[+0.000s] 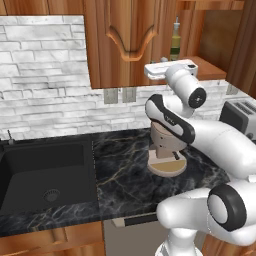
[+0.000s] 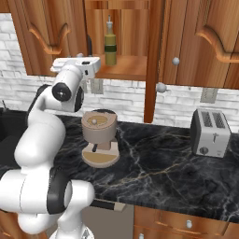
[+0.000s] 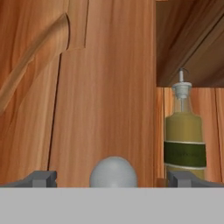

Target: Move the oil and vinegar bottle and syrup bottle from the cabinet to the dining counter.

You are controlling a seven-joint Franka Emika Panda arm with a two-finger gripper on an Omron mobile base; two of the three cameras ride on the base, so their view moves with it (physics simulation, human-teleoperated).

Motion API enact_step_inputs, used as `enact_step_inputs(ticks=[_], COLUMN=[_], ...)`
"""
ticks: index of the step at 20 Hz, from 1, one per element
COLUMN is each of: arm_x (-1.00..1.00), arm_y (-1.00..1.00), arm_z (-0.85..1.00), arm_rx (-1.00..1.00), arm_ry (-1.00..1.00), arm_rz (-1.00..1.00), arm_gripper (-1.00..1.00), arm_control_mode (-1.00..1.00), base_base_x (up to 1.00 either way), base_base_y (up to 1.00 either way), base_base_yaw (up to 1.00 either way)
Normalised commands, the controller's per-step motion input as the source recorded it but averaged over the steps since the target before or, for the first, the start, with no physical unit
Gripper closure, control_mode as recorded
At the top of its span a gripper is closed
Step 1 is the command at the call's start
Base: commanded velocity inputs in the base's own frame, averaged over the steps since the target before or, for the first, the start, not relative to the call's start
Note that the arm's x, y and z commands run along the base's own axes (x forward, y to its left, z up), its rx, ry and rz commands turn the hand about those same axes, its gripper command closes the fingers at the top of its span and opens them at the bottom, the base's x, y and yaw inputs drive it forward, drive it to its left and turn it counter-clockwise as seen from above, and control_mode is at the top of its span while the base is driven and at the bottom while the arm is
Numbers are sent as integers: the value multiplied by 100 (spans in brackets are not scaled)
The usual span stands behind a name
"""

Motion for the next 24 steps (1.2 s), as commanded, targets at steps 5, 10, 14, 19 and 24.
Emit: enact_step_inputs(ticks=[5, 10, 14, 19, 24], arm_x=[2, 0, 0, 0, 0], arm_y=[0, 2, 17, 13, 18], arm_z=[0, 3, 5, 1, 9], arm_rx=[2, 0, 0, 0, 0], arm_ry=[-1, 0, 0, -1, -5], arm_rz=[0, 0, 0, 1, 2], arm_gripper=[-100, 100, 100, 100, 100], arm_control_mode=[-100, -100, -100, -100, -100], base_base_x=[0, 0, 0, 0, 0], base_base_y=[0, 0, 0, 0, 0], base_base_yaw=[0, 0, 0, 0, 0])
